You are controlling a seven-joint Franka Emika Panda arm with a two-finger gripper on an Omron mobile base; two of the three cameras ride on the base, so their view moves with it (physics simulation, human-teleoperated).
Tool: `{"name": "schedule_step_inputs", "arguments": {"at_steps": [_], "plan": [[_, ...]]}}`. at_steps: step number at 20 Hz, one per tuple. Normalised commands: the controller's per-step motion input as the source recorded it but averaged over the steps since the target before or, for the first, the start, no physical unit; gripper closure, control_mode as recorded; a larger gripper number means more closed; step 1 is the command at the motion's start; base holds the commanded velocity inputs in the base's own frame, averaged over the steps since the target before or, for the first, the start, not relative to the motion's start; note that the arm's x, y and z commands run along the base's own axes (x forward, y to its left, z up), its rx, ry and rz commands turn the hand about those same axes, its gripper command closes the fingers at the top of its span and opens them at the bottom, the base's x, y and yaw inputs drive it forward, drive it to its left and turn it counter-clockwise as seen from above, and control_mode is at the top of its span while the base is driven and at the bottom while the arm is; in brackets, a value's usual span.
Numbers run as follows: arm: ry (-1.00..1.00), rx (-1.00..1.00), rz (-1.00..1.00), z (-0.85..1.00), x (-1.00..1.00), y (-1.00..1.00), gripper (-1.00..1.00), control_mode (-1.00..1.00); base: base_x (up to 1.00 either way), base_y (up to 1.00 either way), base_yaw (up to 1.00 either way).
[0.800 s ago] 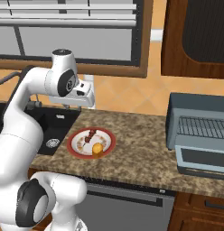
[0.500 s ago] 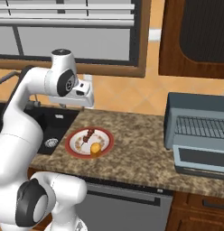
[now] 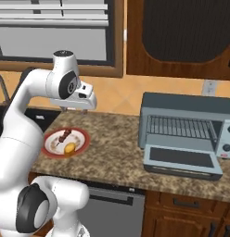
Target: Pick up the kebab skewer and baguette bread, and place them inside the toaster oven. Close the toaster oven door and start by setting the timer.
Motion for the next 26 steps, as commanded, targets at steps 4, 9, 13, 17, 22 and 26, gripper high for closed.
{"name": "schedule_step_inputs", "arguments": {"at_steps": [4, 9, 13, 17, 22, 26], "plan": [[0.00, 0.00, 0.00, 0.00, 0.00, 0.00, -1.00, 1.00, 0.00, -0.48, -0.10], [0.00, 0.00, 0.00, 0.00, 0.00, 0.00, -1.00, 1.00, 0.03, -0.48, -0.15], [0.00, 0.00, 0.00, 0.00, 0.00, 0.00, -1.00, 1.00, 0.25, -0.41, -0.07], [0.00, 0.00, 0.00, 0.00, 0.00, 0.00, -1.00, 1.00, 0.42, -0.27, 0.00], [0.00, 0.00, 0.00, 0.00, 0.00, 0.00, -1.00, 1.00, 0.42, -0.05, 0.07], [0.00, 0.00, 0.00, 0.00, 0.00, 0.00, -1.00, 1.00, 0.27, -0.10, 0.12]]}}
